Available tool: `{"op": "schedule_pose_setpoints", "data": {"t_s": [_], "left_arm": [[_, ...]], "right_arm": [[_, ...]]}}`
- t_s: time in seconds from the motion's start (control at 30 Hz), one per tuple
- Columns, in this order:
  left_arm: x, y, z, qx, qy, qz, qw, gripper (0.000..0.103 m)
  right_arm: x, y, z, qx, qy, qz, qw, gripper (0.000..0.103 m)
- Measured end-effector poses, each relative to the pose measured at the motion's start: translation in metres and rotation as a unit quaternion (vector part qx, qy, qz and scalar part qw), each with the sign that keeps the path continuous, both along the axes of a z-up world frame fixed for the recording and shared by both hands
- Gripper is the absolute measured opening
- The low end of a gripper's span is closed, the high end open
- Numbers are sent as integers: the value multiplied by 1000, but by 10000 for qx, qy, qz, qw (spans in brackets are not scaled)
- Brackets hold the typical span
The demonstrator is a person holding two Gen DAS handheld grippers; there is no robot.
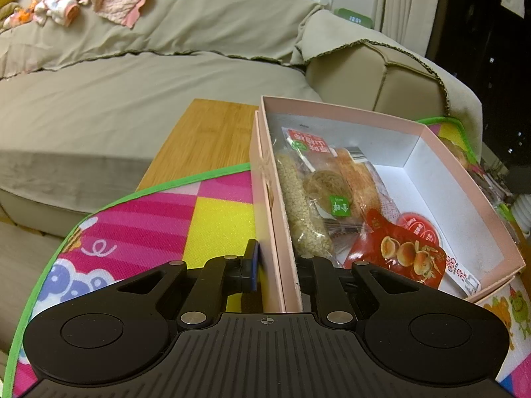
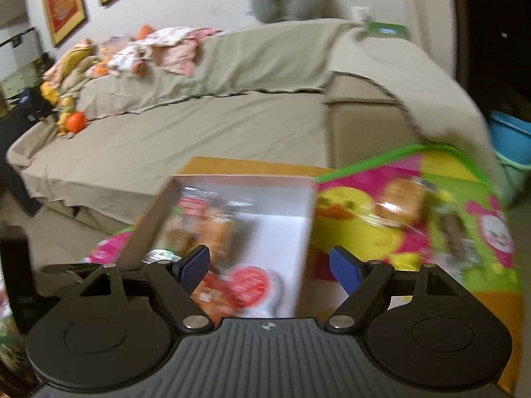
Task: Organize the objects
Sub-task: 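Move the right gripper over the mat and grasp the clear-wrapped snack bar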
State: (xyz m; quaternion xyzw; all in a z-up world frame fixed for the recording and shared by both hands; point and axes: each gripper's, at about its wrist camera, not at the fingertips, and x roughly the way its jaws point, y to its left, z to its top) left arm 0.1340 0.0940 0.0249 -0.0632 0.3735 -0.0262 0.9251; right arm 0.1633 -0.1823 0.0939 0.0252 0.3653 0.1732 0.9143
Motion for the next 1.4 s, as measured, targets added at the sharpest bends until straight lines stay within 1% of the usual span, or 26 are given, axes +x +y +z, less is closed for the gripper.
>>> {"op": "schedule_pose_setpoints", "data": {"t_s": [0.1,0.2,0.37,0.4,0.5,0.57,0.67,0.73,0.8,0.83,0.9,0.93,0.97,1.0,1.03,1.17,1.23,1.3,1.33,1.37,1.4], "left_arm": [[0,-1,0,17,-2,9,10000,15],[0,-1,0,20,-1,8,10000,15],[-1,-1,0,33,-3,11,10000,14],[0,-1,0,37,-3,12,10000,14],[0,-1,0,36,-3,10,10000,14],[0,-1,0,37,-4,12,10000,14],[0,-1,0,38,-3,9,10000,14],[0,-1,0,36,-3,10,10000,14],[0,-1,0,37,-3,10,10000,14],[0,-1,0,36,-3,11,10000,14],[0,-2,0,38,-3,10,10000,14],[0,-2,0,40,-1,9,10000,14],[0,-2,0,45,-1,5,10000,14],[0,-1,0,51,-1,-1,10000,14],[0,-1,0,58,-2,-6,10000,14],[-1,-1,-1,81,3,-21,10000,14],[-1,-1,0,101,9,-43,9999,14],[0,-1,-1,114,11,-66,9999,14],[0,0,-1,111,14,-61,9999,14],[0,-1,-1,113,12,-53,9999,14],[0,-1,-1,116,-1,-49,9999,14]], "right_arm": [[-4,-26,-9,-156,33,-367,9992,80],[-11,-48,-23,-435,74,-652,9969,80],[-20,-73,-47,-765,190,-915,9927,79],[-21,-75,-50,-867,168,-968,9914,78],[-23,-75,-57,-1100,86,-980,9890,68],[-20,-75,-59,-1100,88,-945,9894,63],[-16,-70,-58,-1061,75,-880,9904,63],[-8,-68,-52,-900,90,-810,9926,63],[7,-69,-42,-662,98,-828,9943,65],[18,-69,-37,-563,119,-850,9947,69],[46,-74,-29,-409,157,-1028,9937,78],[58,-75,-27,-354,192,-1106,9931,88],[74,-78,-26,-292,241,-1189,9922,94],[91,-80,-26,-286,268,-1293,9908,97],[109,-79,-28,-395,270,-1411,9888,99],[167,-69,-48,-1084,371,-1618,9802,100],[185,-61,-61,-1523,337,-1474,9767,103],[191,-65,-62,-1399,356,-1284,9812,103],[192,-71,-61,-1294,399,-1248,9829,100],[192,-77,-60,-1213,423,-1190,9845,95],[189,-85,-60,-1107,456,-1113,9865,93]]}}
